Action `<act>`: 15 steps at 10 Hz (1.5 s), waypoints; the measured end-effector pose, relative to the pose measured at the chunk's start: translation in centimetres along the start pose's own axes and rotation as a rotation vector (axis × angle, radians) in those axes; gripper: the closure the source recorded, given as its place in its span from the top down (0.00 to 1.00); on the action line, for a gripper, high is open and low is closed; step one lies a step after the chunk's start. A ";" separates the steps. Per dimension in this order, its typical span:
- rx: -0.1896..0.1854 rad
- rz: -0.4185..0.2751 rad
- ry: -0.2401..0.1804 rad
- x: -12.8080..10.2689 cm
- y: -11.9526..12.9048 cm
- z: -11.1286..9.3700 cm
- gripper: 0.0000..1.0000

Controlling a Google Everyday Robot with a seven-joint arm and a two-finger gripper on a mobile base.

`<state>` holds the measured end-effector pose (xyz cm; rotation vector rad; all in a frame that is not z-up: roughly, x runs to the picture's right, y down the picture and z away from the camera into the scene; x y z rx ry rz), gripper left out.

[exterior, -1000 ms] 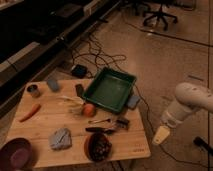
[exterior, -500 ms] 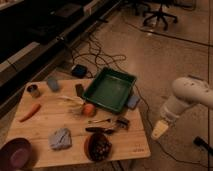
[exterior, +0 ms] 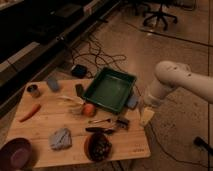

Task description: Place brush in tray

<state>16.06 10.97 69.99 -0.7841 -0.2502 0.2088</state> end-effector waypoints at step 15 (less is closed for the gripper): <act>-0.043 -0.606 0.145 -10.6 1.9 8.9 0.80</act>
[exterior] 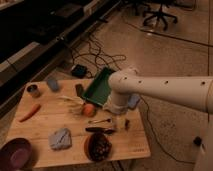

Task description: Place brush in tray

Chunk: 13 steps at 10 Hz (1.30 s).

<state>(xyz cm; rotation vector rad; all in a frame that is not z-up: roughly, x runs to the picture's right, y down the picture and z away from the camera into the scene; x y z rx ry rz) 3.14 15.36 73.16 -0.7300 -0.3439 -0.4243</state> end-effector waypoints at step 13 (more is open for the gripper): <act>-0.131 0.018 0.008 2.2 1.0 8.9 0.80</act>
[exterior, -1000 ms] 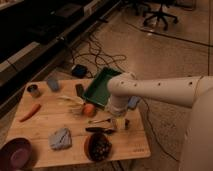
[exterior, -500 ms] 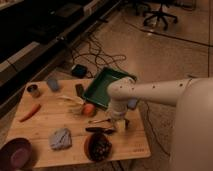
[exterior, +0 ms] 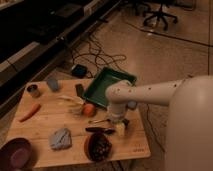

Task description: Place brush in tray

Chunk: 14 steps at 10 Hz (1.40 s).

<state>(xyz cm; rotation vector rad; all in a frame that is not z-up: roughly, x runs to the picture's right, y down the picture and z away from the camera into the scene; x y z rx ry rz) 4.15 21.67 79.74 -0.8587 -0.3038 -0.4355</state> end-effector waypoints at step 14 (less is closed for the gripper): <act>-0.063 0.148 0.082 0.7 0.3 0.7 0.00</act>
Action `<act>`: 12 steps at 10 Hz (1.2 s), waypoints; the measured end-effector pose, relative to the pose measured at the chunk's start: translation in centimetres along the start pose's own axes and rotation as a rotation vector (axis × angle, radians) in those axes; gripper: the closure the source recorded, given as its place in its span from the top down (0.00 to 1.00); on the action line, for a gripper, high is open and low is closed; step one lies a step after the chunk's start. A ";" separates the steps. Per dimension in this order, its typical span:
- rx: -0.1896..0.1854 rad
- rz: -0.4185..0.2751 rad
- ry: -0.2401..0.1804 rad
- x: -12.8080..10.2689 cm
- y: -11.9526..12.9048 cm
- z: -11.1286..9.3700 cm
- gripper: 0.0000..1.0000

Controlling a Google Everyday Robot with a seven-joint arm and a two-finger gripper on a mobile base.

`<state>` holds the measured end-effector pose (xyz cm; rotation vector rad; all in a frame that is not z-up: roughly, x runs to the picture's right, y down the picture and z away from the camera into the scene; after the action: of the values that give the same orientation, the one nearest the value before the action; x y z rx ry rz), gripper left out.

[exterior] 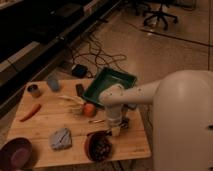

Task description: Place brush in tray

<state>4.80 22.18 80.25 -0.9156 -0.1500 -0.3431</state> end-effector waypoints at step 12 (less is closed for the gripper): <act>0.126 0.304 -0.048 15.1 -10.0 -19.5 0.00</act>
<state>15.07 -2.36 80.08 -0.8074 -0.0733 -0.0288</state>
